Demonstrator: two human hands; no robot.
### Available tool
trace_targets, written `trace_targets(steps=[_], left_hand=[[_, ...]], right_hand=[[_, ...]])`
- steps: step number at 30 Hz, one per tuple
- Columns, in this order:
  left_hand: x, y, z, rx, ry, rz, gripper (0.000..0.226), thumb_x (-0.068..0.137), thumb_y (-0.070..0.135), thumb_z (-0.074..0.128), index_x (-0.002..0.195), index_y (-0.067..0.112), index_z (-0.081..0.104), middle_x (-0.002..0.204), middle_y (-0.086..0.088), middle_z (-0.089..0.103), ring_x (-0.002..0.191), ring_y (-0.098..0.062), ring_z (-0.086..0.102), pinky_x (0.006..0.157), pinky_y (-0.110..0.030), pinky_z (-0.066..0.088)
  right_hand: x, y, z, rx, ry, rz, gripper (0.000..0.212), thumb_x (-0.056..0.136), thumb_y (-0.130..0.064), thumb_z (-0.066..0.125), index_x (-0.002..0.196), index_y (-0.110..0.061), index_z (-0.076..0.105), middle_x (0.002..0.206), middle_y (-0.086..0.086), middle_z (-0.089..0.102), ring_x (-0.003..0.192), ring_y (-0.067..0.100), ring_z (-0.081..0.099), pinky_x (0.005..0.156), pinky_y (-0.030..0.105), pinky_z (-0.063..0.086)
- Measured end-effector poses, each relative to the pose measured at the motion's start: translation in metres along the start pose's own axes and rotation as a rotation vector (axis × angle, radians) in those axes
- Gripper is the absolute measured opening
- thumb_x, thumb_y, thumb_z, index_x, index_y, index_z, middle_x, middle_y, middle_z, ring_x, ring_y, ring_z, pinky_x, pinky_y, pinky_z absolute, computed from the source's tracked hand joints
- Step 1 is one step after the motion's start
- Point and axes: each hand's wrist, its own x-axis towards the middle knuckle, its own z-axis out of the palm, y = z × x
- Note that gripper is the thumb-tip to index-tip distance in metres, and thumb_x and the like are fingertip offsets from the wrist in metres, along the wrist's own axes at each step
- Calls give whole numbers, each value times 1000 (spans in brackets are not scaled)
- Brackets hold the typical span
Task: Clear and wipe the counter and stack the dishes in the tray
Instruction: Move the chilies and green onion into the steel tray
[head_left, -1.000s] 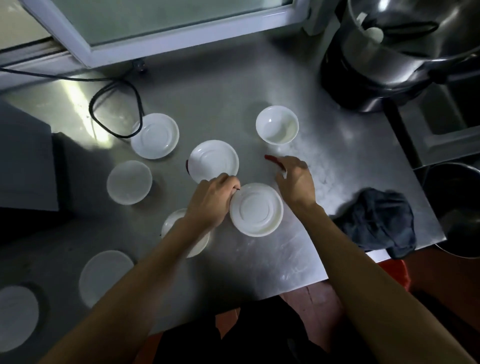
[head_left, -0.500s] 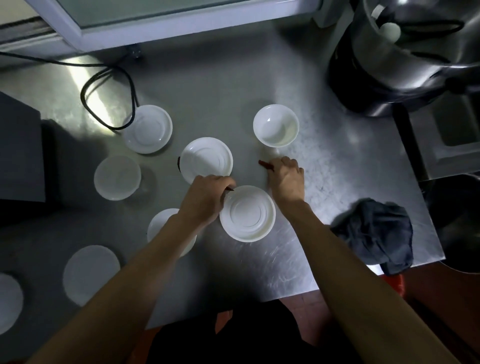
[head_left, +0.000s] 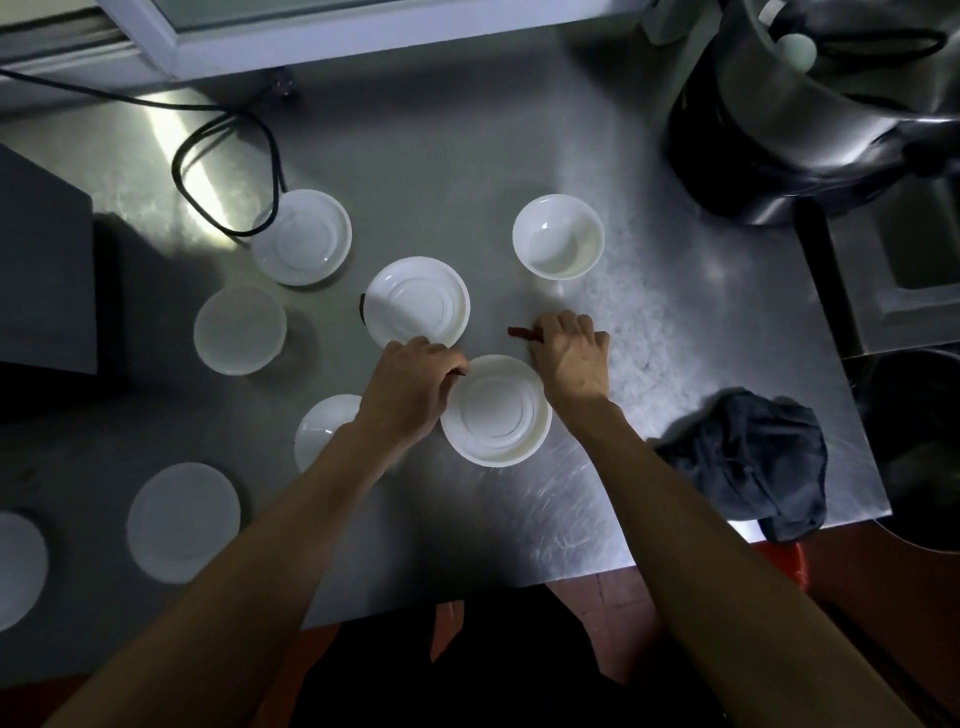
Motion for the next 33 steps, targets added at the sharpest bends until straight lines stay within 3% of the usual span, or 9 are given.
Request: trace_targets(steps=[4,8,13,19,23,29,33], left_hand=[[-7,-1,-1,-31,-18,-16,10,87,13,64,93,15,72,83,-1,73,76,-27,63,69,-42,50],[-11,1,-3,-37,5,-11,21,87,21,52,91,16,72,81,0,73,73,-26,63,67,-43,50],[-18,4,-6,-68,18,-11,38,85,33,39,90,16,73,80,1,73,72,-25,63,65,-37,49],[-26,6,-18,-84,43,-31,23,88,23,50,88,20,73,79,6,72,69,-18,60,63,-28,37],[-39,-3,-30,-98,80,-73,18,91,21,54,92,20,72,84,5,73,74,-19,64,69,-41,50],[-81,-31,-57,-64,137,-194,18,89,21,55,96,25,71,94,7,72,87,-21,63,79,-42,48],[-129,-52,-79,-19,223,-232,19,85,21,55,91,19,74,89,1,73,80,-26,66,74,-40,51]], right_hand=[[-3,-2,0,-57,0,-17,29,100,-37,43,105,-13,59,111,8,54,107,30,48,86,43,35],[-4,-4,4,-101,0,1,15,101,-21,48,111,-13,55,113,8,52,106,29,47,86,43,37],[-6,-6,2,-153,22,18,13,93,-10,60,105,-14,55,104,6,56,100,28,51,82,43,39],[-26,-24,-11,-29,171,-81,15,89,1,57,95,-13,56,86,6,63,83,30,58,75,39,34],[-44,-53,-14,70,199,-200,14,90,0,59,95,-13,60,83,6,63,76,31,59,69,37,38],[-67,-108,-12,344,152,-370,13,93,-8,51,97,-6,63,85,15,64,76,37,58,66,46,49],[-92,-150,-15,387,125,-507,37,96,-33,37,98,-9,65,91,12,66,84,31,60,69,39,50]])
